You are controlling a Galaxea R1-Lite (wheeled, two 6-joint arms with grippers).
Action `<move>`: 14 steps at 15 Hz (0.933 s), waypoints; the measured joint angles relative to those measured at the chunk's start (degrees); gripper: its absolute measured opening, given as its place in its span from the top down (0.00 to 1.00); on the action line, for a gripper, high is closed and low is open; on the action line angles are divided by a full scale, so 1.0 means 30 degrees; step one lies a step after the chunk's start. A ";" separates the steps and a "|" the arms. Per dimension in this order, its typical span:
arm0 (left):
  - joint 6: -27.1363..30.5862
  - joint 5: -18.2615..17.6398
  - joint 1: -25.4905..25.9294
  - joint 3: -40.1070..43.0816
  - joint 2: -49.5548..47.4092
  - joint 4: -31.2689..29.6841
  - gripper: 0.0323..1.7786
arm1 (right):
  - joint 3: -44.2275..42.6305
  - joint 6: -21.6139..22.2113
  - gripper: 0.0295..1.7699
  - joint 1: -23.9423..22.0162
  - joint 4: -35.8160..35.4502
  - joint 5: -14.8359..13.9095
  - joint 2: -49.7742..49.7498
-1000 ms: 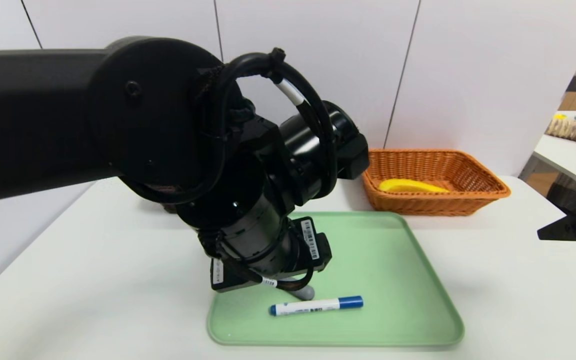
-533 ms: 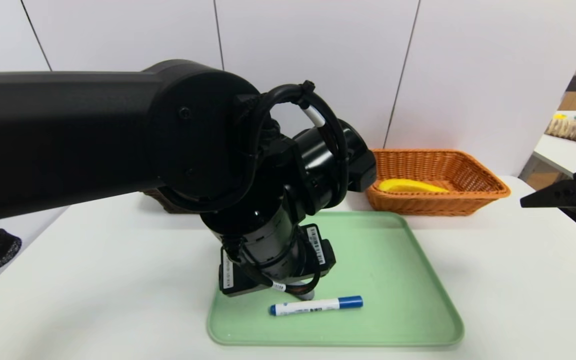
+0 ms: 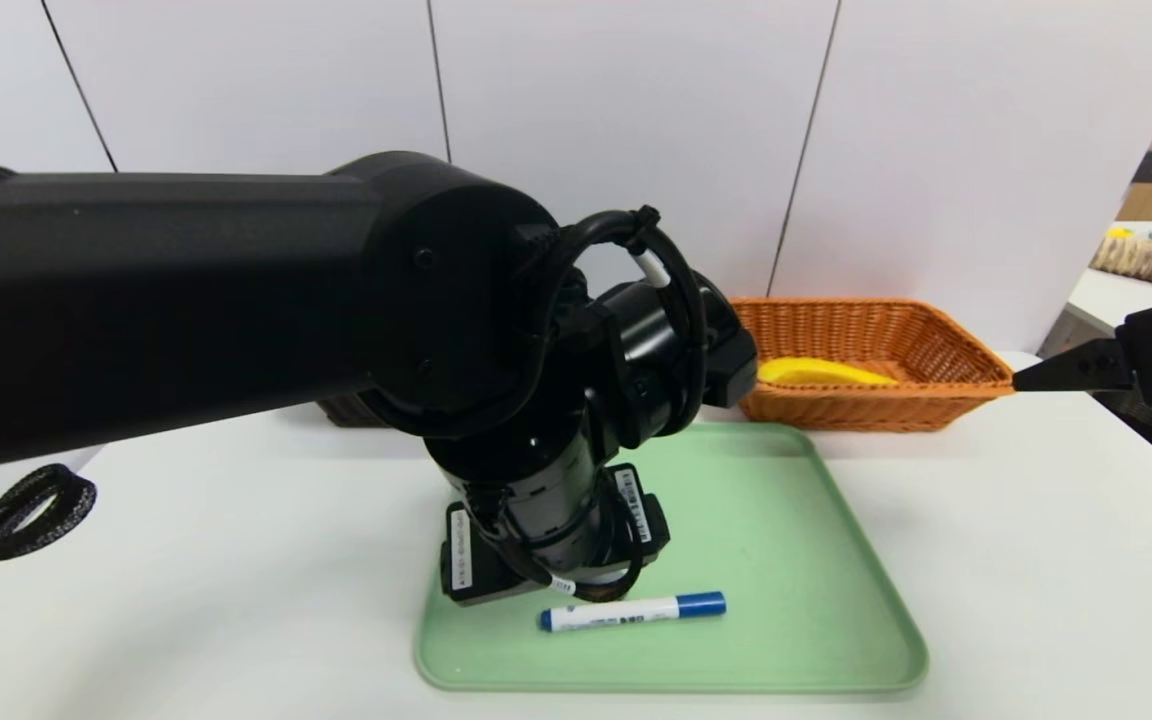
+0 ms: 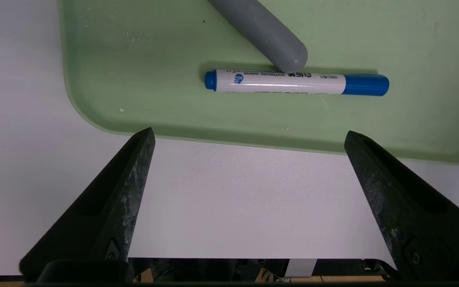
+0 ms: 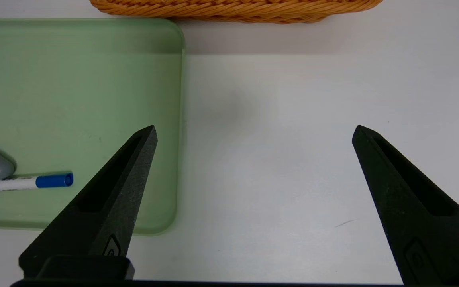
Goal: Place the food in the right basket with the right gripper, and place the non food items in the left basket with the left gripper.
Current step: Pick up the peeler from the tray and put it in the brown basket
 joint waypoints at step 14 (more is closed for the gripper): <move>-0.2922 -0.0650 0.1292 -0.1361 0.2316 0.0008 0.05 | 0.0658 -0.0817 0.04 -0.1231 -0.0028 0.1052 -0.2048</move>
